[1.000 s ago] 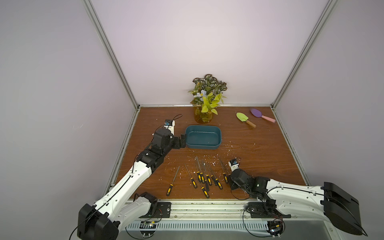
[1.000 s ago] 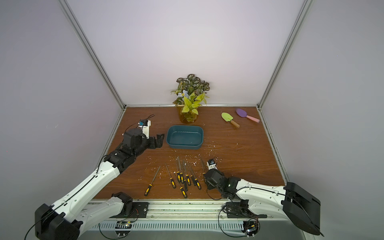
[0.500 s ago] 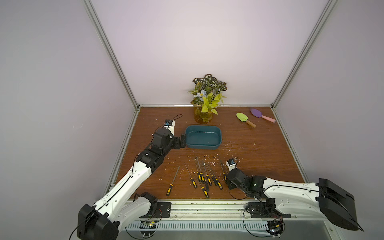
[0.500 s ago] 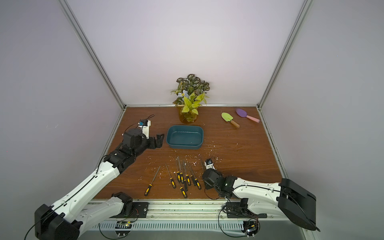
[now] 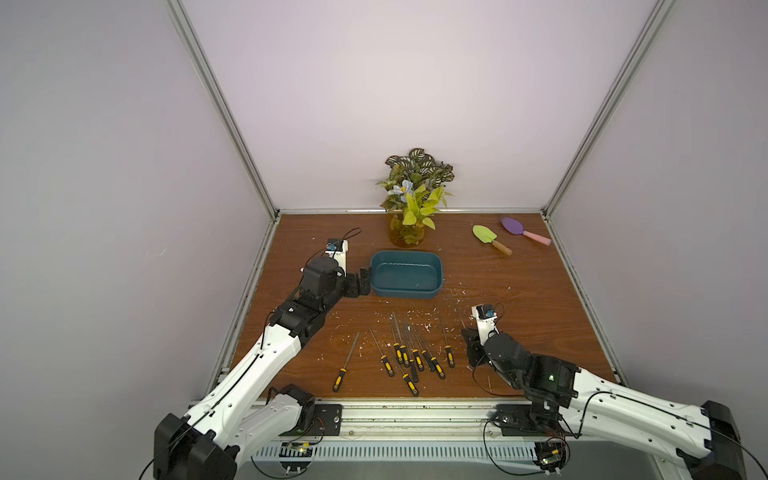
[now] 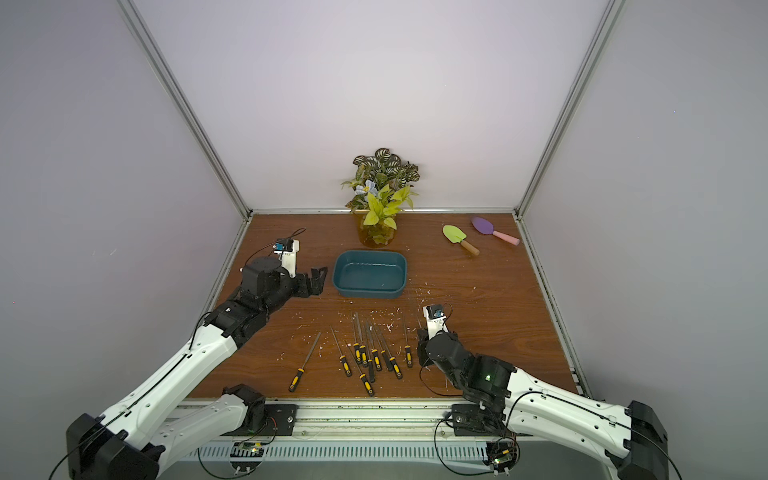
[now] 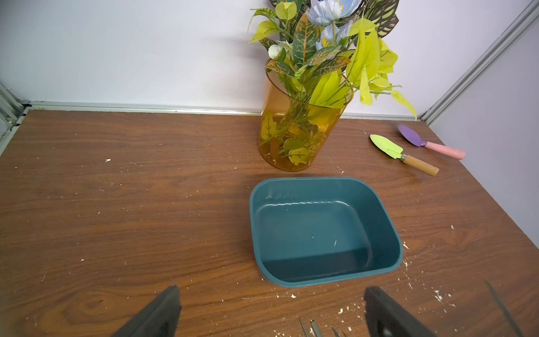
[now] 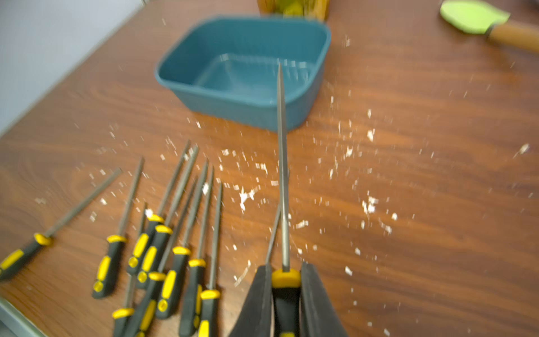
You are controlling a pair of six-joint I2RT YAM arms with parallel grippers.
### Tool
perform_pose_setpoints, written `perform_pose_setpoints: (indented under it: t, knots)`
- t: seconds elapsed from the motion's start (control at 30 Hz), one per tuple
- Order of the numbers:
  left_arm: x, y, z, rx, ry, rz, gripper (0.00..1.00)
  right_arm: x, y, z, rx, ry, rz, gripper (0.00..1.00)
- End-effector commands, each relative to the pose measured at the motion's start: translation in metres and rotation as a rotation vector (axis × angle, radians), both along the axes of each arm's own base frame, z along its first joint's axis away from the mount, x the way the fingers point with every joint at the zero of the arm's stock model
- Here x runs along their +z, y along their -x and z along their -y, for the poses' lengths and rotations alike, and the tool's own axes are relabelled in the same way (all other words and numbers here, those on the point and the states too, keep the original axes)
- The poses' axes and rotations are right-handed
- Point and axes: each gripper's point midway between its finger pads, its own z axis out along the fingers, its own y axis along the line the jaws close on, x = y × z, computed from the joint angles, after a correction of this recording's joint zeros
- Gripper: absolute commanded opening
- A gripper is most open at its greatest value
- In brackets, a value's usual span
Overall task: Put the file tool into the storage box
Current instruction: Pick up the file tool from the center of the board, then place the file tool in the storage box.
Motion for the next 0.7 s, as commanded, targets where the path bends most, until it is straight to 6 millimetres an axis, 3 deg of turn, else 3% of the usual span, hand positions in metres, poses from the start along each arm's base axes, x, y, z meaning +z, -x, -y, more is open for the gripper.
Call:
perform_pose_setpoints:
  t: [0.0, 0.13, 0.3, 0.4, 0.53, 0.67]
  knots:
    - [-0.001, -0.003, -0.004, 0.02, 0.009, -0.001, 1.0, 0.025, -0.015, -0.007, 0.023, 0.027, 0.067, 0.0]
    - [0.005, -0.009, -0.008, 0.057, 0.025, 0.033, 0.99, 0.033, -0.033, -0.028, 0.082, 0.051, 0.065, 0.0]
    - [0.043, -0.037, 0.011, 0.018, 0.06, 0.076, 1.0, 0.072, -0.055, -0.06, 0.196, 0.065, 0.186, 0.0]
    - [0.036, -0.055, 0.009, 0.046, 0.041, 0.056, 1.0, 0.082, -0.07, -0.079, 0.273, 0.136, 0.243, 0.0]
    - [0.003, -0.06, 0.001, 0.054, 0.11, -0.027, 0.99, 0.072, -0.099, -0.096, 0.326, 0.278, 0.276, 0.0]
    - [0.006, -0.056, -0.008, 0.075, 0.098, -0.007, 0.99, 0.045, -0.123, -0.113, 0.408, 0.4, 0.299, 0.0]
